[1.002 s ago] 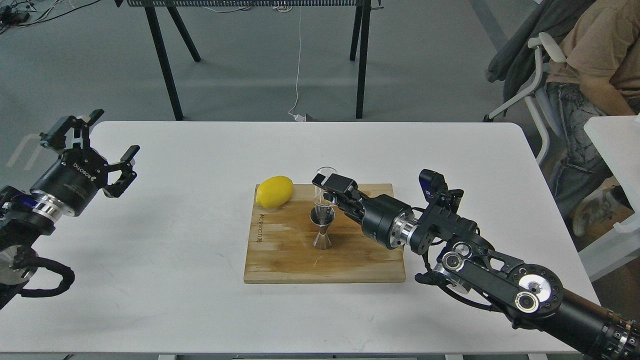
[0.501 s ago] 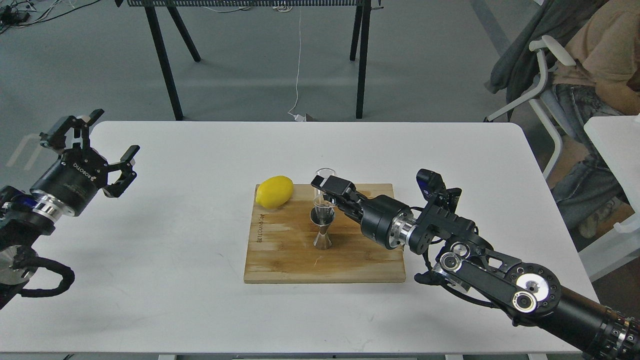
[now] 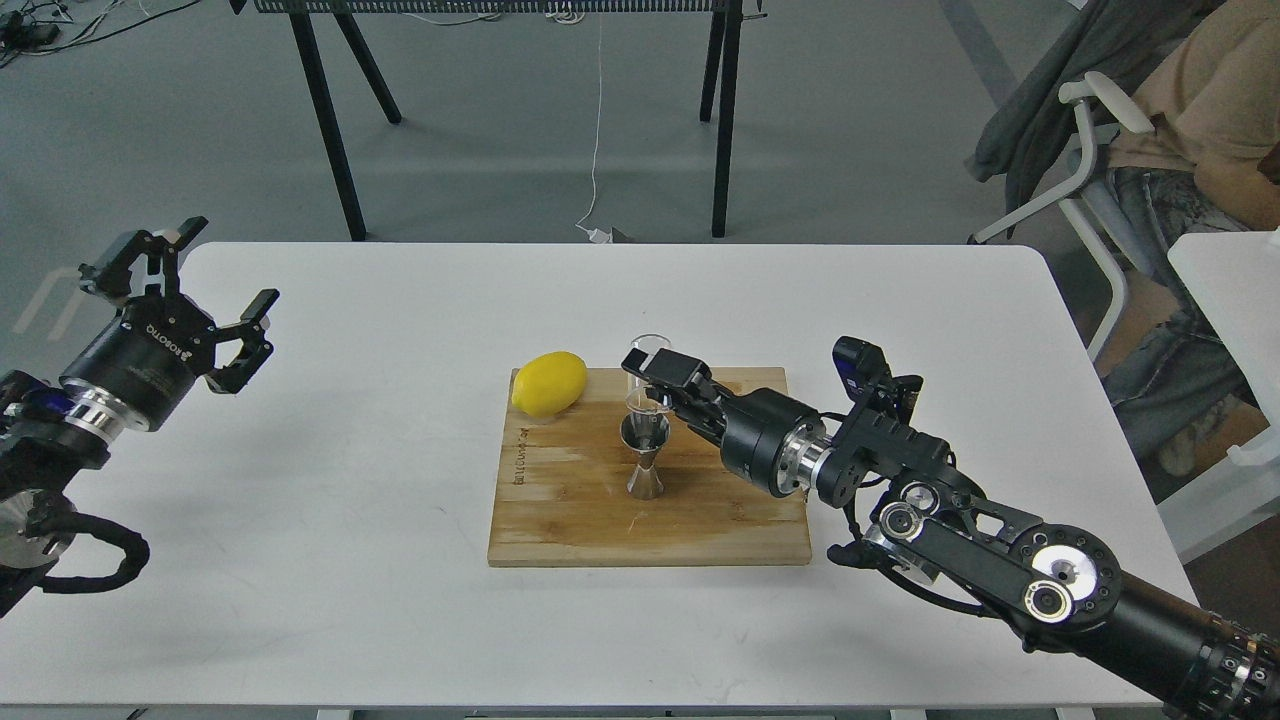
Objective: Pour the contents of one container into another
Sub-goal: 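Carry the glass back and set it down on the table, release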
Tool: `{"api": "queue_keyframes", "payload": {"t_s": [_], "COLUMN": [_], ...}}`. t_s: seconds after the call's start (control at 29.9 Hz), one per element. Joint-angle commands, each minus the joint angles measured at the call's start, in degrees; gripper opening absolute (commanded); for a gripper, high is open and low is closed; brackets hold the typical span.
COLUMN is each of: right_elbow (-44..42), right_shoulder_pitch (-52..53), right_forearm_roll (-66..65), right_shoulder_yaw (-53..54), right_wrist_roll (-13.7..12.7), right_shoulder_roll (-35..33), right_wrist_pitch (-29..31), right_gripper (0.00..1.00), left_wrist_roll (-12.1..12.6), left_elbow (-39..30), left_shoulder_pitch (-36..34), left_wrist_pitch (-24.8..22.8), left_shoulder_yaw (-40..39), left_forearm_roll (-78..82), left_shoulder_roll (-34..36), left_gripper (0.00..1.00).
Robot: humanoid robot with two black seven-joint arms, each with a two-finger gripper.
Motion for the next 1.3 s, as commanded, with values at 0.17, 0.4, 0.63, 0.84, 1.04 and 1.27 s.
{"api": "queue_keyframes", "payload": {"t_s": [0.17,0.4,0.63,0.84,1.04,1.27], "right_elbow": [0.45,1.42,1.68,0.98,-2.53,-8.86], "right_shoulder_pitch": [-1.62,-6.36,-13.65,-20.07,-25.79,-27.46], "right_forearm_roll": [9.60,25.85,46.50,67.68,80.36,86.17], "right_shoulder_yaw": [5.96,17.46,34.51,46.38,52.72,53.61], "right_wrist_roll": [-0.07,0.20,0.11,0.11,-0.15,-0.24], "right_shoulder_roll": [0.21,0.91,5.04,5.57,5.48,5.04], "right_wrist_pitch": [-0.10,-0.19,-0.01,0.08,-0.10,-2.03], "right_gripper": [0.39,0.39,0.39,0.39,0.39,0.39], "left_wrist_roll": [-0.01,-0.01,-0.01,-0.01,-0.01,-0.01], "left_elbow": [0.01,0.01,0.01,0.01,0.01,0.18], "left_shoulder_pitch": [-0.17,-0.09,-0.09,0.00,0.00,0.00], "left_wrist_pitch": [0.00,0.00,0.00,0.00,0.00,0.00], "left_shoulder_yaw": [-0.01,-0.09,-0.01,-0.01,-0.01,-0.01], "left_forearm_roll": [0.00,0.00,0.00,0.00,0.00,0.00], "left_shoulder_roll": [0.08,0.00,0.08,0.00,-0.09,-0.09], "left_gripper": [0.92,0.92,0.92,0.92,0.92,0.92]}}
